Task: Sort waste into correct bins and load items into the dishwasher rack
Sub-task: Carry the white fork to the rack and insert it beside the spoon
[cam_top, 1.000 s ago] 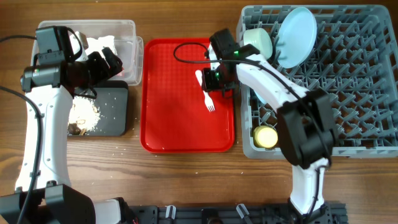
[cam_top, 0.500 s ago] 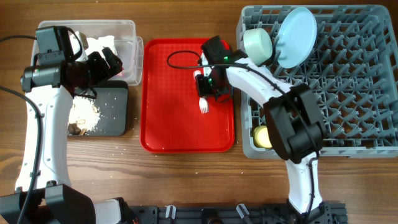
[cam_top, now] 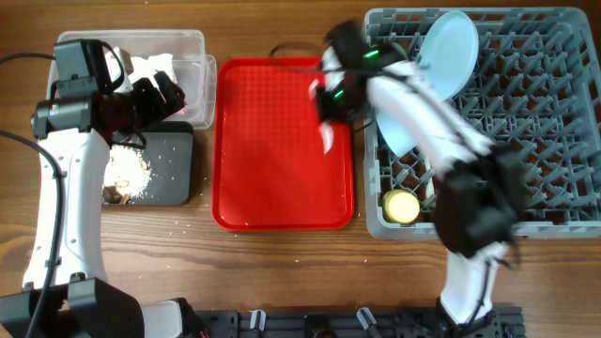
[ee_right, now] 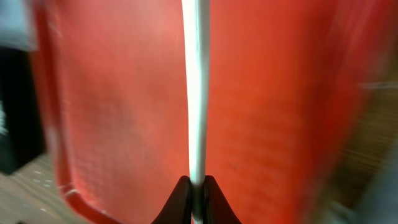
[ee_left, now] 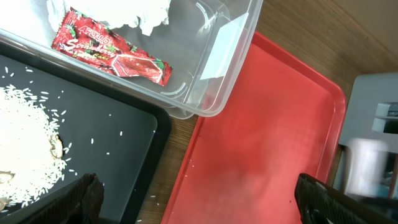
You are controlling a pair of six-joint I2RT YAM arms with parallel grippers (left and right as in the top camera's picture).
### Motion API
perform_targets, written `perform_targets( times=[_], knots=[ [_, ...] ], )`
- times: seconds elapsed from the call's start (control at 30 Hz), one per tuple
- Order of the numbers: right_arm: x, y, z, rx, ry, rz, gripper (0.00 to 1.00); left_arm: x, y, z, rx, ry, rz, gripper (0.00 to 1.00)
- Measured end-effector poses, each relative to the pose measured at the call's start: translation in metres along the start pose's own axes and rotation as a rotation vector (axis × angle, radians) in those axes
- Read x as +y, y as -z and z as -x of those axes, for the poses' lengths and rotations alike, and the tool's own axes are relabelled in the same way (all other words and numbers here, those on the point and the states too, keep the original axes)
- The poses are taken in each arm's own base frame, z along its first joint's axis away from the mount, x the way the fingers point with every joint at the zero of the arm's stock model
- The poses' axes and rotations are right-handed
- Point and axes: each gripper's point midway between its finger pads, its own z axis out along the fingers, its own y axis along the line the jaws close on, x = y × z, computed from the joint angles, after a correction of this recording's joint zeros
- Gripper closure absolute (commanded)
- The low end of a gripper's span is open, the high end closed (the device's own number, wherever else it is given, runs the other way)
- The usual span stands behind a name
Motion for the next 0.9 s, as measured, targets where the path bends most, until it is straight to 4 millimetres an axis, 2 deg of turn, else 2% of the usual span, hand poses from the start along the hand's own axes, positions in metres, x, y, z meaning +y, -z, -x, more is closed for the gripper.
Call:
perform_targets(
  times=[0.03,0.1,0.13,0.17,0.2,0.27,0.33,0.37,0.43,0.53,0.57,0.6,0.63,0.67,0.7,0.9],
  knots=[
    [-0.007,0.026,0.004,-0.040,-0.013,-0.015,0.96,0.000,0.000,0.000,0.000,0.000,0.000,0.00],
    [-0.034,0.099,0.005,-0.155,-0.057,-0.082,0.96,0.000,0.000,0.000,0.000,0.000,0.000,0.00],
    [-0.046,0.122,0.001,-0.190,-0.078,-0.116,0.96,0.000,0.000,0.000,0.000,0.000,0.000,0.00],
    [-0.073,0.165,-0.013,-0.240,-0.127,-0.200,0.96,0.000,0.000,0.000,0.000,0.000,0.000,0.00],
    [-0.094,0.191,-0.026,-0.260,-0.158,-0.265,0.96,0.000,0.000,0.000,0.000,0.000,0.000,0.00],
    [-0.115,0.206,-0.042,-0.241,-0.173,-0.329,0.96,0.000,0.000,0.000,0.000,0.000,0.000,0.00],
    [-0.136,0.198,-0.056,-0.167,-0.182,-0.366,0.96,0.000,0.000,0.000,0.000,0.000,0.000,0.00],
    [-0.148,0.184,-0.065,-0.106,-0.193,-0.379,0.96,0.000,0.000,0.000,0.000,0.000,0.000,0.00],
    [-0.161,0.163,-0.067,-0.074,-0.194,-0.388,0.96,0.000,0.000,0.000,-0.001,0.000,0.000,0.00],
    [-0.178,0.120,-0.089,0.022,-0.202,-0.396,0.96,0.000,0.000,0.000,0.000,0.000,0.000,0.00],
    [-0.183,0.105,-0.097,0.051,-0.207,-0.399,0.92,0.000,0.000,0.000,0.000,0.000,0.000,0.00],
    [-0.187,0.096,-0.105,0.076,-0.211,-0.399,0.80,0.000,0.000,0.000,0.000,0.000,0.000,0.00],
    [-0.189,0.089,-0.111,0.094,-0.214,-0.400,0.62,0.000,0.000,0.000,0.000,0.000,0.000,0.00],
    [-0.191,0.083,-0.117,0.113,-0.210,-0.400,0.53,0.000,0.000,0.000,0.000,0.000,0.000,0.00],
    [-0.192,0.080,-0.122,0.131,-0.215,-0.403,0.49,0.000,0.000,0.000,0.000,0.000,0.000,0.00],
    [-0.192,0.079,-0.125,0.142,-0.207,-0.403,0.47,0.000,0.000,0.000,0.000,0.000,0.000,0.00]
  ],
)
